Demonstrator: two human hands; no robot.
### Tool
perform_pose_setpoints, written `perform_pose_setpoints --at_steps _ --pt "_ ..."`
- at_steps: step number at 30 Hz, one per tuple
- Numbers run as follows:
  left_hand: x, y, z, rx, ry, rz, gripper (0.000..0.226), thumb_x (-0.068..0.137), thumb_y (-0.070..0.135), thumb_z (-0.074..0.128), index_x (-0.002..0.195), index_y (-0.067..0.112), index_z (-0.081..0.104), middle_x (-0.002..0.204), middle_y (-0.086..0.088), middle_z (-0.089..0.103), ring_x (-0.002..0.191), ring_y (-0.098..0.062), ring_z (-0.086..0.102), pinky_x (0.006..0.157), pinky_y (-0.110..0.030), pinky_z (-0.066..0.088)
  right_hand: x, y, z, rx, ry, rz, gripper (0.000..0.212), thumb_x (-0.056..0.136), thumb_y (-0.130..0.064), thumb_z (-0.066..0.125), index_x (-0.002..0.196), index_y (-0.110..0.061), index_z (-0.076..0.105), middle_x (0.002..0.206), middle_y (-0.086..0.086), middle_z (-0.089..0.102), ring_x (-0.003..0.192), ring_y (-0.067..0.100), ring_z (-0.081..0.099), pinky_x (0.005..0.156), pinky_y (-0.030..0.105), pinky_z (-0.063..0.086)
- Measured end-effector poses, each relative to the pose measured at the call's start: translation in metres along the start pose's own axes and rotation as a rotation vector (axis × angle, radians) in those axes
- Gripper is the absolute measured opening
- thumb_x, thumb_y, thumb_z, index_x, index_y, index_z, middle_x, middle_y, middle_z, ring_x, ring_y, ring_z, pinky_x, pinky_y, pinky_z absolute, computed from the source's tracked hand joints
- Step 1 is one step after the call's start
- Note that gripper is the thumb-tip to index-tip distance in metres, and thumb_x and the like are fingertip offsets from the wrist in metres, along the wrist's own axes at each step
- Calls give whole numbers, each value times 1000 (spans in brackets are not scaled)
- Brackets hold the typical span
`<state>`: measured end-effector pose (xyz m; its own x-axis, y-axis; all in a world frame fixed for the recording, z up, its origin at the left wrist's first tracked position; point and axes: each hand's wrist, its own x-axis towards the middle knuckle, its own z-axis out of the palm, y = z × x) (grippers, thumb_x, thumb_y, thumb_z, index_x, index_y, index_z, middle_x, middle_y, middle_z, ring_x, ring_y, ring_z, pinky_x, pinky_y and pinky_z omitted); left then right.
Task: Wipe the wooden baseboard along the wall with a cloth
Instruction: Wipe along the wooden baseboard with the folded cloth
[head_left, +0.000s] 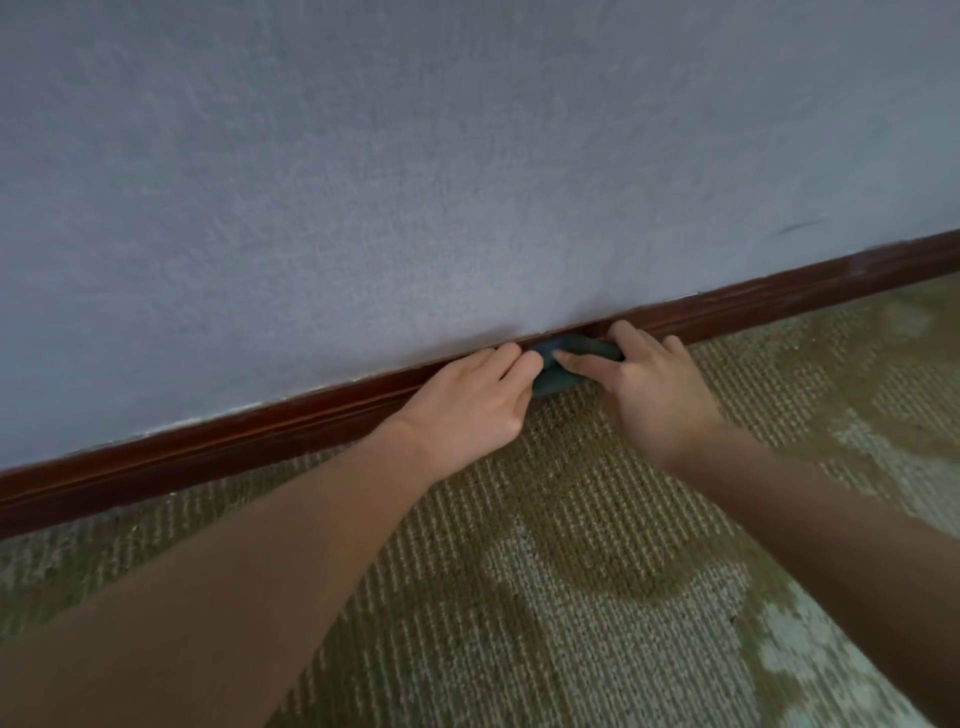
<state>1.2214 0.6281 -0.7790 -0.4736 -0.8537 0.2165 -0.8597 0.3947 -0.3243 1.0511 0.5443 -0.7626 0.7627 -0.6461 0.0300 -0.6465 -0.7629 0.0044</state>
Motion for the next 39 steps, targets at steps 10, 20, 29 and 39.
perform_pose_setpoints --at_steps 10,20,29,39 --pt "-1 -11 -10 15 41 24 14 70 -4 68 83 1 72 78 -4 59 68 -17 55 57 -24 43 -2 -9 -11 -103 93 -22 55 61 5 75 114 -11 66 84 22 56 76 36 57 70 43 38" --pt "-14 -3 -8 -90 25 -98 17 71 -4 70 88 0 71 79 -5 60 69 -17 55 59 -24 45 5 -23 -6 -51 -70 66 57 91 -12 49 141 -35 34 110 4 40 104 23 41 80 34 24" --pt "-26 -4 -13 -52 -25 -117 23 67 0 74 90 2 72 82 -4 60 72 -16 56 60 -23 45 5 -40 -8 -28 -114 88 57 92 -12 47 142 -34 31 109 4 39 103 23 42 80 35 27" --pt "-65 -17 -17 -82 -56 -153 28 67 1 77 94 0 71 84 -5 62 74 -17 57 61 -23 49 15 -68 -7 -93 -135 -26 58 92 -14 50 143 -33 29 114 5 39 106 24 42 80 35 26"
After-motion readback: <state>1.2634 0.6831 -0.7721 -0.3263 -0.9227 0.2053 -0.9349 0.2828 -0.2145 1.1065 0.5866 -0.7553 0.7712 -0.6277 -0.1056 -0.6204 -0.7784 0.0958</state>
